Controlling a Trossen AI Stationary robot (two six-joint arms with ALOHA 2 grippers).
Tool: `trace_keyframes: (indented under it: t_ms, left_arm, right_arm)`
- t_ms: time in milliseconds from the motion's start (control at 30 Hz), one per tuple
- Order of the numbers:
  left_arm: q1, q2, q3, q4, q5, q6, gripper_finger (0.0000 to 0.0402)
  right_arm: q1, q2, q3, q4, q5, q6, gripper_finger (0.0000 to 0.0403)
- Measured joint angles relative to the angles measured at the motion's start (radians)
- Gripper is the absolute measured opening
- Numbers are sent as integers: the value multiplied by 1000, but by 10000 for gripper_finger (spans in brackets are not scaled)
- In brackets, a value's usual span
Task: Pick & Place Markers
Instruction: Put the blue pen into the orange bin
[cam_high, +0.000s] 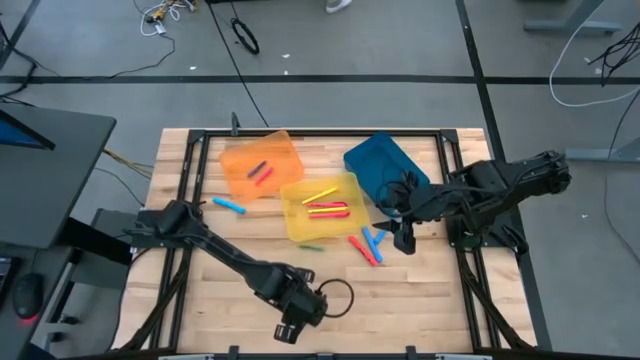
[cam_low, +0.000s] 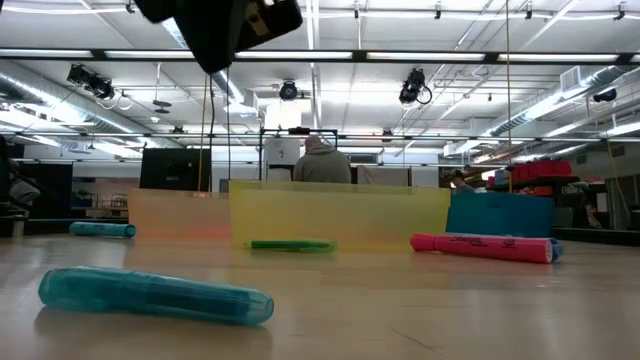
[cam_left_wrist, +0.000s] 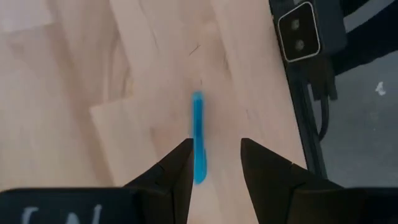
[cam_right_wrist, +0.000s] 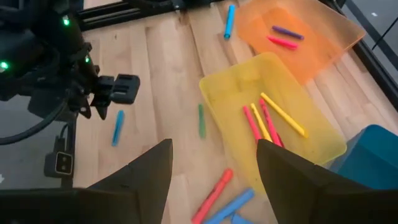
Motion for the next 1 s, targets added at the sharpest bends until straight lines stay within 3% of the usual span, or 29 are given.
trace_keyframes:
  t_ms: [1000]
  left_arm:
    - [-7,205,0,39,-19,-64,138]
  right_arm:
    - [2,0,0,-19,0,-15,236]
